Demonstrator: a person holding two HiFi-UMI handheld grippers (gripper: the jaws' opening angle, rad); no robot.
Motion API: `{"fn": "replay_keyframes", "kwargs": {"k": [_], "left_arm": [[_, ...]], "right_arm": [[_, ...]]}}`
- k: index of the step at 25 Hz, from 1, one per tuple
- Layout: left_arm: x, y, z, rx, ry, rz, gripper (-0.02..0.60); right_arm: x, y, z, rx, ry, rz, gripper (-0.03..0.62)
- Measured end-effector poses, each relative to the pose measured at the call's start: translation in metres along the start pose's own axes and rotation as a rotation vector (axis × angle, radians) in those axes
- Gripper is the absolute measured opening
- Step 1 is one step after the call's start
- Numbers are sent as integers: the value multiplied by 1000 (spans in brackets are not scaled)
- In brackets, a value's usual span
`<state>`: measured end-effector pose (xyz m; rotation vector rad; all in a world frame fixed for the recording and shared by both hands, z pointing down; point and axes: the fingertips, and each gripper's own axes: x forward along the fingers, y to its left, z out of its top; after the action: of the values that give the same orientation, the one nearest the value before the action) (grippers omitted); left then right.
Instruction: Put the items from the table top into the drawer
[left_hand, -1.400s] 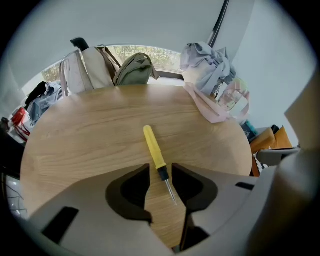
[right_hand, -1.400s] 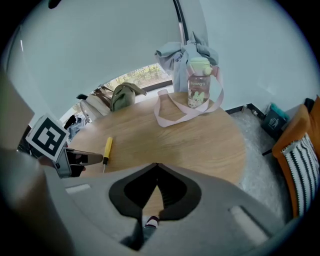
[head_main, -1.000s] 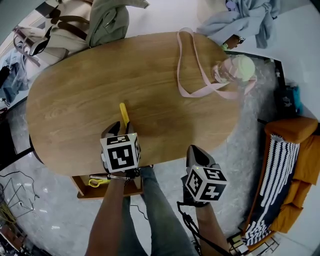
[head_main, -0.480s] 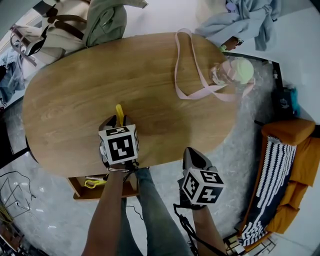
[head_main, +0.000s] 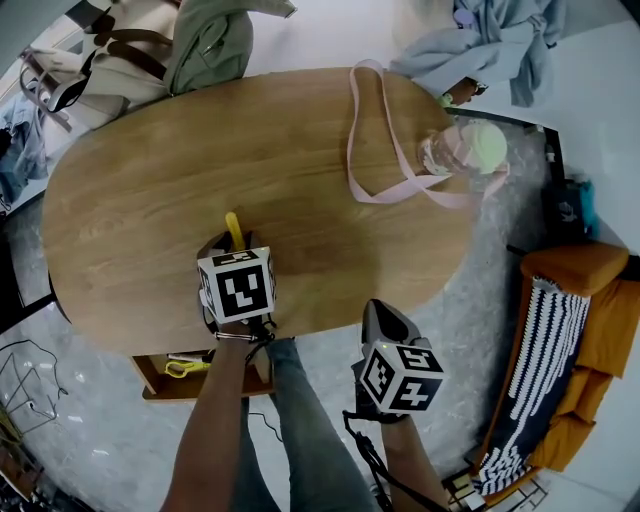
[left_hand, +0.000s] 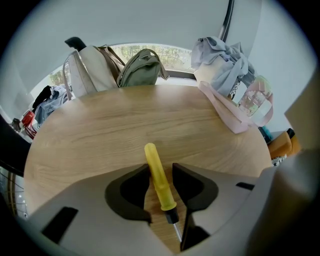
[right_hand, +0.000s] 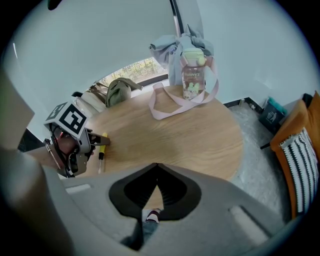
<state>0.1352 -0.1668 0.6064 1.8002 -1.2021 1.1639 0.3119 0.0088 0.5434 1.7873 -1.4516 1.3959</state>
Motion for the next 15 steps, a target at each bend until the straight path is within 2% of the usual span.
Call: {"fn": "replay_keyframes", "kwargs": {"k": [8, 11, 15], "left_arm": [[1, 0, -3, -2, 22, -13, 145], [0, 3, -4, -25, 34, -17, 83], [0, 5, -4, -22, 54, -32, 72]], "right_arm": [[1, -4, 4, -5, -4, 6, 6], [0, -4, 2, -7, -2, 10, 6], [-2, -4, 0, -11, -1, 12, 5]]}}
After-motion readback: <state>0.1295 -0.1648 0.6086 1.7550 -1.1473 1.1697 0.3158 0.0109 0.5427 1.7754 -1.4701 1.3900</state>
